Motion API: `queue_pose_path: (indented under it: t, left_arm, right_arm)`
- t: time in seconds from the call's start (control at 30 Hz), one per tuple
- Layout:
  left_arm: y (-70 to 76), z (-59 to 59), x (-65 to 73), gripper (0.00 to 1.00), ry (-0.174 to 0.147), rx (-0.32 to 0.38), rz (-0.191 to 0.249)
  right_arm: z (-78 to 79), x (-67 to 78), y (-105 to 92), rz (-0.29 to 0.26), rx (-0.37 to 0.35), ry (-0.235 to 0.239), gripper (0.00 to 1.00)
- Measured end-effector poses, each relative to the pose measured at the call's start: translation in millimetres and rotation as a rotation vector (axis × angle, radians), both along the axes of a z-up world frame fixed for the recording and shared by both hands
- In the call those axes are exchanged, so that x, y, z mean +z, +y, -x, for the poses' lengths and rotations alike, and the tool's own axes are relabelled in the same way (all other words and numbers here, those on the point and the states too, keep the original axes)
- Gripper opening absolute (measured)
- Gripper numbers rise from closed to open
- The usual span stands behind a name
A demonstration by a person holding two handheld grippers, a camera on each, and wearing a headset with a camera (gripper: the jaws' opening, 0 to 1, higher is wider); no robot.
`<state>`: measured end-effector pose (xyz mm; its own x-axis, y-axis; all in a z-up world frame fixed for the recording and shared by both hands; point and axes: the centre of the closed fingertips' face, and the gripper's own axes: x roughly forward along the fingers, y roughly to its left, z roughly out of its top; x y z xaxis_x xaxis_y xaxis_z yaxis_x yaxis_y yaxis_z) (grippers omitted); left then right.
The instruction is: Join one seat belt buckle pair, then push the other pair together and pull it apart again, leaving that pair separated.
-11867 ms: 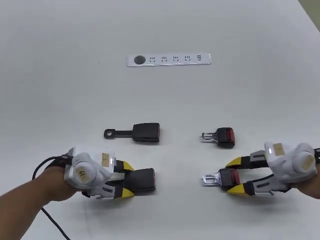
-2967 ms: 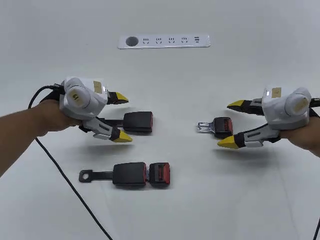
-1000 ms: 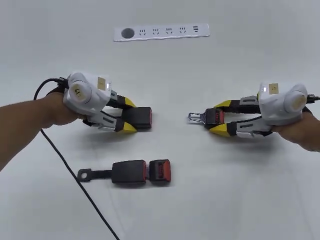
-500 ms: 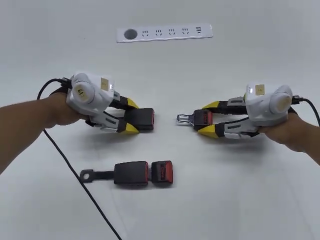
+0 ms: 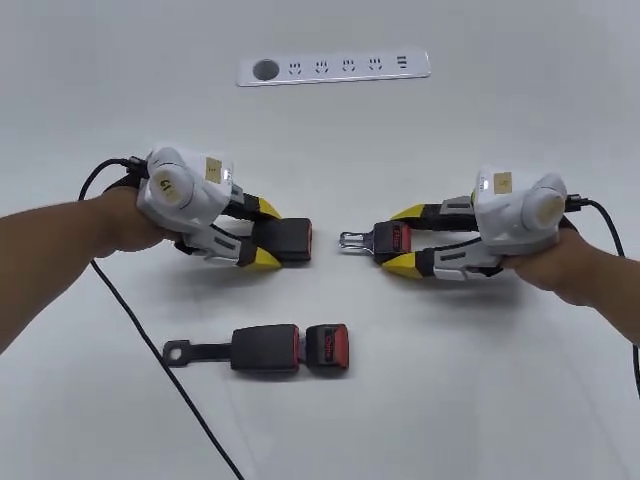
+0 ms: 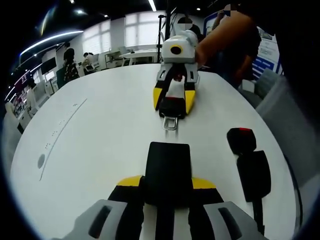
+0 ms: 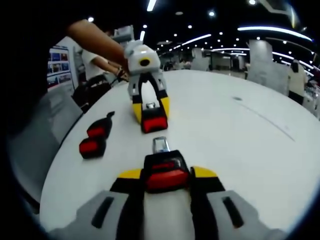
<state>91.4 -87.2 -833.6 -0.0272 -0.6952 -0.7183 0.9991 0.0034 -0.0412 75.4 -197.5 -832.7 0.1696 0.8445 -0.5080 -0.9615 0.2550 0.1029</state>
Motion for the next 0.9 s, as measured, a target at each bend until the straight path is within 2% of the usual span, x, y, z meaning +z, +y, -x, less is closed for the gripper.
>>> queue_pose_path:
  t: [0.7,0.9]
  left_arm:
    - [-1.2,-1.6,-0.3,0.35,0.002,0.002,-0.005]
    - [-1.2,-1.8,-0.2,0.35,0.002,0.001,-0.006]
  right_arm:
    - [-10.5,4.0,21.5,-0.023,0.026,0.001,0.36]
    - [-11.7,3.6,30.7,-0.008,0.05,-0.013,0.36]
